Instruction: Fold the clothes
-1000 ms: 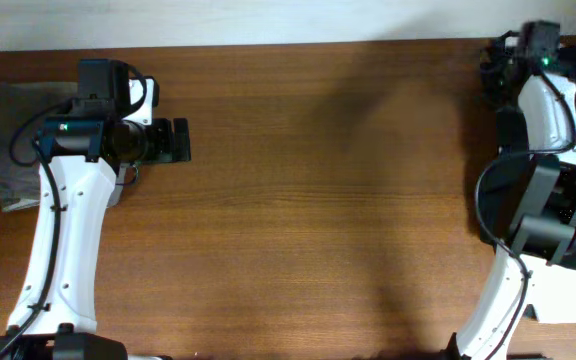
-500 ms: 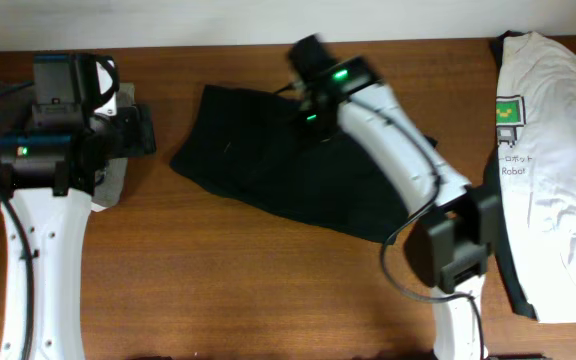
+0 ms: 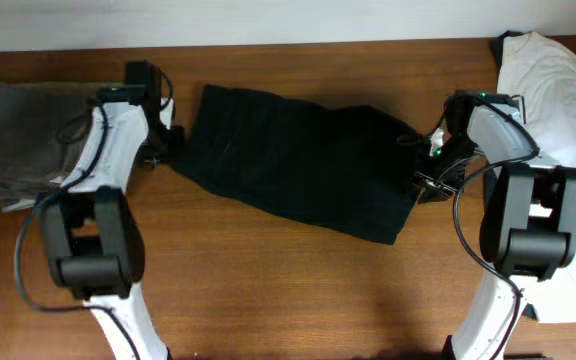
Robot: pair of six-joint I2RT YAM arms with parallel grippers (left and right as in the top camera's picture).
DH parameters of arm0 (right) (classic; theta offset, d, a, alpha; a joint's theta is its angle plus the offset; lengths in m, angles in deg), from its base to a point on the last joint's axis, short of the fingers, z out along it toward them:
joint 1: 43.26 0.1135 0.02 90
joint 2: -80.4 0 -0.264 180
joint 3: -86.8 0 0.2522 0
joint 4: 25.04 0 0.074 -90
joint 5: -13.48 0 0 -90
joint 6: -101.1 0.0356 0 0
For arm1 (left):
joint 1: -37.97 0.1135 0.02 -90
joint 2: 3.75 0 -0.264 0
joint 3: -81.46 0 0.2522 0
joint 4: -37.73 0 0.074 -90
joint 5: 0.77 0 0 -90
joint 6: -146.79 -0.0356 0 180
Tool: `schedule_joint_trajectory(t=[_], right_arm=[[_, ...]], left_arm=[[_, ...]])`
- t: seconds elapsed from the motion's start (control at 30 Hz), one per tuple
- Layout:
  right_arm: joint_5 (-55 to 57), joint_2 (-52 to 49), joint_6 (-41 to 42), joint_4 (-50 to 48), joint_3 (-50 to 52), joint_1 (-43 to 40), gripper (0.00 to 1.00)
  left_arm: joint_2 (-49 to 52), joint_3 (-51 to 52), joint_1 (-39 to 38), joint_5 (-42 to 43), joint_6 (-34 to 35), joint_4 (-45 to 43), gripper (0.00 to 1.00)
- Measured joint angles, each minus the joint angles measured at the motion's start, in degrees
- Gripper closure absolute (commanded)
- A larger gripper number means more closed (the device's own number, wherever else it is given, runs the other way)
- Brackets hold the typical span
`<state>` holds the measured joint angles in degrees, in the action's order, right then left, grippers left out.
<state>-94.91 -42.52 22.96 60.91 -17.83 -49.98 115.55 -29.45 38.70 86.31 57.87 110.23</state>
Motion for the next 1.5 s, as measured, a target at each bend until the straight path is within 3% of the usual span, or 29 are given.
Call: schedule_joint_trajectory(t=[0.07,0.13,0.2,0.3,0.33,0.37,0.4,0.43,0.6,0.7,0.8,0.9,0.97,1.03,1.13,1.17,1.2,1.23,1.27,1.4,1.5], right_arm=[[-0.74,0.63,-1.18,0.52,0.02,0.00,0.64],[-1.09,3.93,-1.68,0.55,0.02,0.00,0.64],[-1.22,7.10,-1.73,1.03,0.02,0.00,0.58],[-0.98,7.28,-1.27,-3.06,1.95,0.00,0.59],[-0.57,7.58,0.55,-8.41,5.20,0.00,0.67],[0.00,7.37,1.92,-10.47,8.00,0.00,0.69],[0.37,7.56,3.96,-14.80,11.50,0.00,0.61],[0.52,7.48,4.61,-17.27,13.94,0.00,0.60],[0.55,12.35,1.11,-11.19,12.87,-2.89,0.49],[0.52,26.14,1.01,-0.79,11.56,-3.63,0.45],[0.50,26.25,1.05,1.86,15.28,-2.40,0.43],[-3.89,25.44,1.51,-9.86,27.54,4.70,0.40],[-5.20,25.66,6.05,-21.07,33.99,9.70,0.40],[-5.81,25.57,12.98,-26.88,39.04,13.57,0.34],[-5.95,25.57,16.76,-27.91,40.28,14.71,0.33],[-5.46,25.57,17.33,-27.69,40.28,14.71,0.44],[-5.07,25.57,17.75,-27.47,40.28,14.71,0.71],[-5.31,25.57,17.59,-27.43,40.35,14.71,0.88],[-6.32,25.57,17.59,-27.45,40.35,14.71,0.94],[-9.01,25.57,15.02,-24.72,39.01,13.35,0.95],[-9.84,25.77,10.78,-21.05,36.44,7.34,0.96]], left_arm=[[6.03,0.24,0.00,4.57,-0.13,-5.97,0.84],[8.76,0.24,0.00,8.37,-0.20,-11.74,1.00],[9.51,-0.50,-0.68,9.51,-0.31,-12.13,0.99],[10.25,-2.43,-3.41,7.74,-0.24,2.43,0.99],[10.27,-2.75,-4.13,5.88,-0.20,6.23,0.99],[10.62,-2.23,-4.66,4.31,-0.20,11.69,0.99],[10.80,-2.01,-4.70,3.45,-0.20,14.29,0.99],[11.15,-1.90,-4.70,2.62,-0.20,16.74,0.99],[10.75,-1.86,-1.86,2.27,-0.20,23.26,0.99],[0.59,-1.88,0.37,3.13,-0.20,26.12,0.97],[-11.80,-2.32,0.22,3.58,-0.15,28.33,0.95],[-15.28,-2.56,0.22,3.82,-0.02,29.03,0.95],[-15.28,-2.58,0.22,3.98,-0.02,28.87,0.95],[-15.28,-2.56,0.22,3.98,-0.02,28.79,0.95],[-15.28,-2.56,0.22,3.98,-0.02,28.72,0.95],[-15.28,-2.56,0.22,3.98,-0.02,28.74,0.95],[-15.28,-2.56,0.22,3.98,-0.02,28.74,0.95],[-15.28,-2.56,0.22,3.98,-0.02,28.76,0.95],[-15.28,-2.56,0.22,4.00,-0.02,28.72,0.95],[-15.28,-2.56,0.22,4.00,-0.04,28.65,0.95],[-15.28,-2.56,0.22,4.00,-0.04,28.68,0.95]])
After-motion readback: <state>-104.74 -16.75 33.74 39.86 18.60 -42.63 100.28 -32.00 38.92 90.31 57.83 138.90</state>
